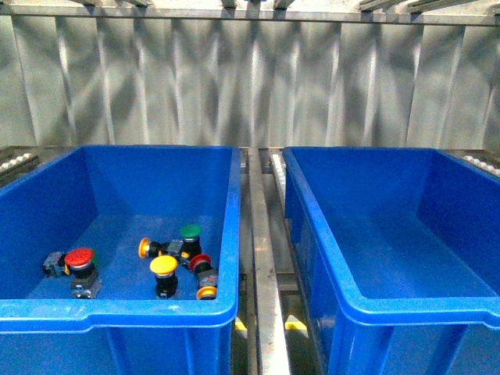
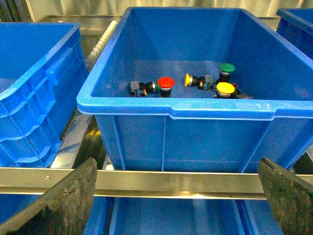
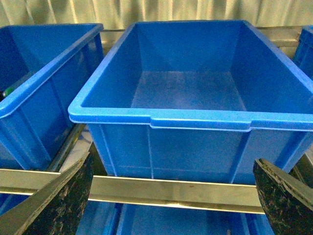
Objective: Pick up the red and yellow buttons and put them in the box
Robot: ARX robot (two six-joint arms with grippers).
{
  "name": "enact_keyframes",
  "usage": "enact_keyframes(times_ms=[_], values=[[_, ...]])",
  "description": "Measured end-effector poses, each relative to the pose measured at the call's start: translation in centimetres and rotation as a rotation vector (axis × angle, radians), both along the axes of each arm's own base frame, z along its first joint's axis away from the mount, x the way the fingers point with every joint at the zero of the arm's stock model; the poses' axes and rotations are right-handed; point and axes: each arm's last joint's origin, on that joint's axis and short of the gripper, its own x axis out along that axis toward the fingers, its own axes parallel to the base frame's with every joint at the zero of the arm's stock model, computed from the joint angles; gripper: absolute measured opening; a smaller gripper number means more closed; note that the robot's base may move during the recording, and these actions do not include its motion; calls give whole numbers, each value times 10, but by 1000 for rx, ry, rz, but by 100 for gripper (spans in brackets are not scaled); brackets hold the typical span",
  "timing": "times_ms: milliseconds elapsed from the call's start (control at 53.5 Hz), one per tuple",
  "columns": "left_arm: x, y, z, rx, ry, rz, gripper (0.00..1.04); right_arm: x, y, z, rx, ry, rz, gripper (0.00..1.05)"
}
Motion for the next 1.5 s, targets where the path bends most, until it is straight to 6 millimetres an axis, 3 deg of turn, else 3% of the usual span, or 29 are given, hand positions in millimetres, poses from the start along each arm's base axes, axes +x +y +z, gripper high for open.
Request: enact_keyframes(times_ms=[916, 1028, 1122, 1309, 1496], values=[[0, 0, 0, 0, 0, 0, 97, 0, -2, 0, 0, 0, -26, 98], [2, -2, -3, -139, 202, 5, 97, 0, -3, 0, 0, 0, -27, 98], [12, -6, 10, -250, 235, 5, 97, 0, -3, 0, 0, 0, -27, 98], [30, -2, 55, -244, 126, -1, 97, 0, -3, 0, 0, 0, -27, 98], [80, 4, 109, -110, 148, 55, 97, 0, 1, 0, 0, 0, 6, 98]])
